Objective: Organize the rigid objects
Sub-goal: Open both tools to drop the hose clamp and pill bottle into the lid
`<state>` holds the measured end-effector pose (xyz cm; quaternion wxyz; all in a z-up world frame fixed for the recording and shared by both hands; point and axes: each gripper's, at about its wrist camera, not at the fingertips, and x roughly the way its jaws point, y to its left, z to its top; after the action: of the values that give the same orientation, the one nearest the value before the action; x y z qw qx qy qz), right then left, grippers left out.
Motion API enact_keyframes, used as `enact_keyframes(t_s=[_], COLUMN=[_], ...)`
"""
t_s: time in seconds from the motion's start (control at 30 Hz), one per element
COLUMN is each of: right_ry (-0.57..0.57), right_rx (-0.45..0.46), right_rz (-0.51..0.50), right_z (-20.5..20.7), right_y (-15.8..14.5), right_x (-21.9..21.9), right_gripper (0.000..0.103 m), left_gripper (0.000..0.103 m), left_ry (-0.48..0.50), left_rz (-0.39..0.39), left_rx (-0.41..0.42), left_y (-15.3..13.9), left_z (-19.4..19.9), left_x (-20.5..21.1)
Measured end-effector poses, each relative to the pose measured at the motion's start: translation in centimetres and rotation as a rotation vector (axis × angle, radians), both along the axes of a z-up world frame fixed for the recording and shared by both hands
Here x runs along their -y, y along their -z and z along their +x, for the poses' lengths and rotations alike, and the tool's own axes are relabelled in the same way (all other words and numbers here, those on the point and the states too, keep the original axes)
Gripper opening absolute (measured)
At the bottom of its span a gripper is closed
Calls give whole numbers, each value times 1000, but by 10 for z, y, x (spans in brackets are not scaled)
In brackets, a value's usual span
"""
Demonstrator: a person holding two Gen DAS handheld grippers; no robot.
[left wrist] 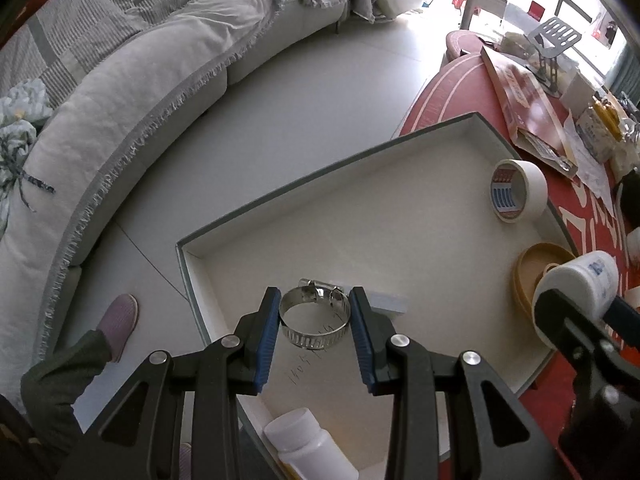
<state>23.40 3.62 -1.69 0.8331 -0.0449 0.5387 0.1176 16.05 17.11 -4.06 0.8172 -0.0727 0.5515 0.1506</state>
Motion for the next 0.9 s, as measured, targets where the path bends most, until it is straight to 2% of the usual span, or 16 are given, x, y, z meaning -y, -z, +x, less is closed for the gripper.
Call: enact_keyframes(t_s=[0.5, 0.57, 0.63, 0.67, 0.8, 0.9], right_ry=[-20, -29, -24, -21, -4, 12], right_rx=[3, 6, 24, 27, 31, 30], right_rz=[-40, -47, -50, -46, -31, -13], right_z=[10, 12, 12, 12, 13, 11], right_y=[8, 10, 10, 10, 10, 6], right_x=[-7, -8, -7, -6, 3, 10], right_gripper=[74, 74, 75, 75, 90, 90], left_gripper=[39, 51, 82, 83, 87, 92], left_ry=[24, 18, 2, -5, 3, 15], left_rz=[5, -10, -14, -15, -34, -51], left_rx=[38, 32, 30, 38, 22, -13], left_y=[0, 2, 3, 3, 5, 7], left_z=[7, 8, 8, 7, 7, 6], left_x=[-3, -6, -10, -12, -12, -7])
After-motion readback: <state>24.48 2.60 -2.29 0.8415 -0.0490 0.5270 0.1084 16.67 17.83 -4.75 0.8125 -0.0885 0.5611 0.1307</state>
